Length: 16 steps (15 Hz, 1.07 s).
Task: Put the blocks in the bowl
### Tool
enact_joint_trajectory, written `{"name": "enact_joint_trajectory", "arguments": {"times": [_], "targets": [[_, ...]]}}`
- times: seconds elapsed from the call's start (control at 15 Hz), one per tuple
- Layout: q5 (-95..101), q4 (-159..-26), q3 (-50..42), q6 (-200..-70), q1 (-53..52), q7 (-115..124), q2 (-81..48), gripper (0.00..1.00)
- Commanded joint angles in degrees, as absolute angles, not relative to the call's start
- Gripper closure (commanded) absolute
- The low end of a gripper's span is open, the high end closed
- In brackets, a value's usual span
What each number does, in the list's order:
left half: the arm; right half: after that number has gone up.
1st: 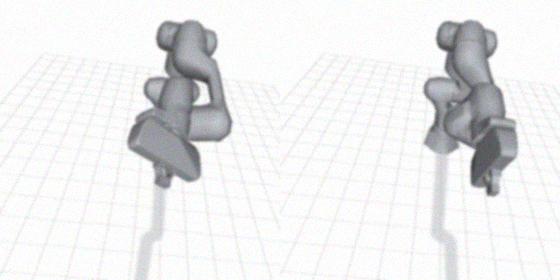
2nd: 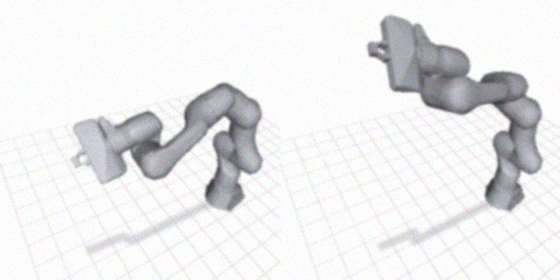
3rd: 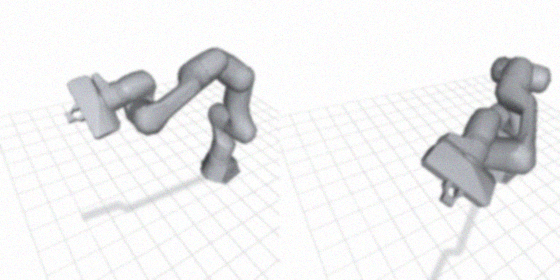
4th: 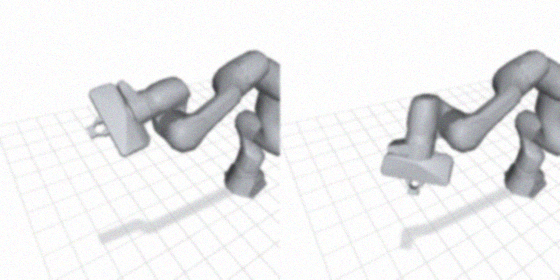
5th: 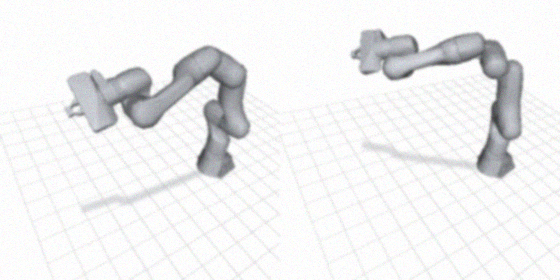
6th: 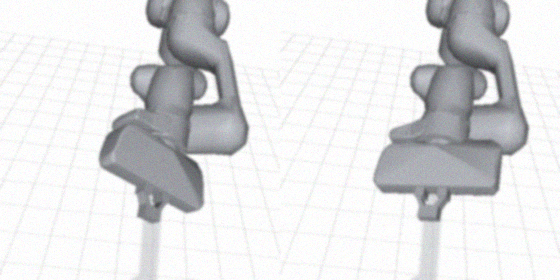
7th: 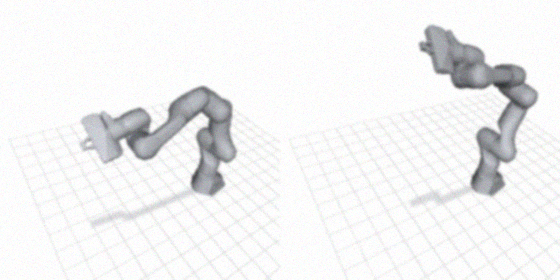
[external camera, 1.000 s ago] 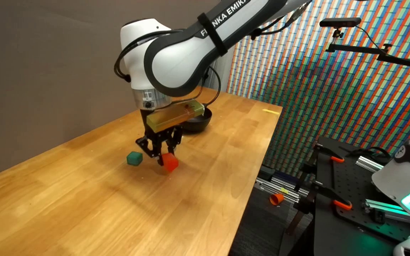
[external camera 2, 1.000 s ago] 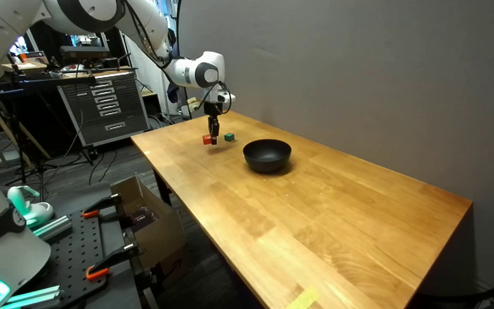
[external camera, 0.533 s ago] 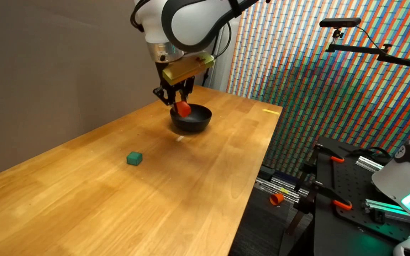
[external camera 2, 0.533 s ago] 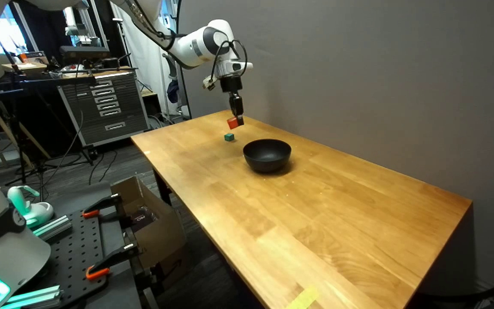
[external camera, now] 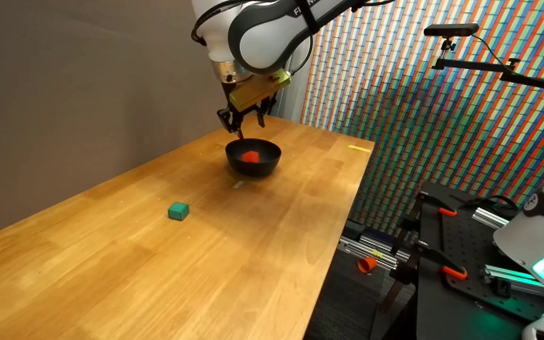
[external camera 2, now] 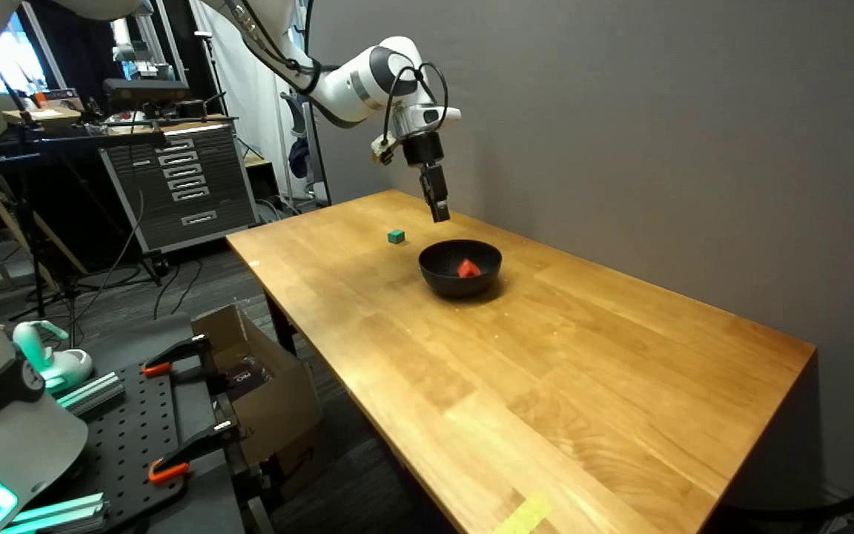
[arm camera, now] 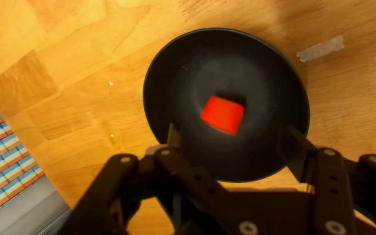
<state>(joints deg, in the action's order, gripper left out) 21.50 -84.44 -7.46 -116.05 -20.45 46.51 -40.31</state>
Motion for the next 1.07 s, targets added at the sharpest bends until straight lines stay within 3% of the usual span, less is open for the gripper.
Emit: {"name": "enact_joint_trajectory", "arguments": {"times": [0.0, 0.47, 1.0], "targets": [[15.22, -83.53, -1.82, -119.57, -16.93, 41.61, -41.39, 0.00], [0.19, -75.58, 6.72, -122.42, -15.77, 29.74, -47.79, 0.00], [-1.96, -61.12, 10.04, -115.69, -16.87, 7.24, -60.12, 0.00]]}}
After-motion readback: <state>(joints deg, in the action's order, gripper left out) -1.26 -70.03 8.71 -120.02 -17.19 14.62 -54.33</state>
